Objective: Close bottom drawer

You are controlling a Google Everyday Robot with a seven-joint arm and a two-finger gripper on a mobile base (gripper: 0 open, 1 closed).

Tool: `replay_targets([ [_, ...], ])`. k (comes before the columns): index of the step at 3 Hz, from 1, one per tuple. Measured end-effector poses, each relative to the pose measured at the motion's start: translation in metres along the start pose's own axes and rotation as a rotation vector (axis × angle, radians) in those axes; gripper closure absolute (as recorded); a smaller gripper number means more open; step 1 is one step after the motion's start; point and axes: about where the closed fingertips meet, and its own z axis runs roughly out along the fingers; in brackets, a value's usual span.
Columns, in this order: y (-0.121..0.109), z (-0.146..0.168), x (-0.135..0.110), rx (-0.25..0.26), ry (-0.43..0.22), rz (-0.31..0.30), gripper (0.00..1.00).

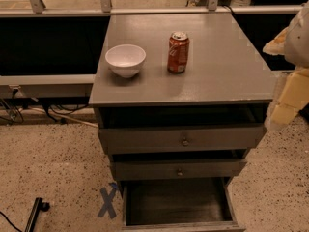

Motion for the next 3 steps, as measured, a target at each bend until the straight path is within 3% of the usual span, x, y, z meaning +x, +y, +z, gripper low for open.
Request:
replay_targets([
  [1,0.000,0.001,0.001,0.001,-0.003,0.001,0.00],
  [2,0.010,0.016,0.020,0.031,-0.079,0.017,0.00],
  [3,0.036,0.065,0.079,0.030,-0.202,0.102,0.00],
])
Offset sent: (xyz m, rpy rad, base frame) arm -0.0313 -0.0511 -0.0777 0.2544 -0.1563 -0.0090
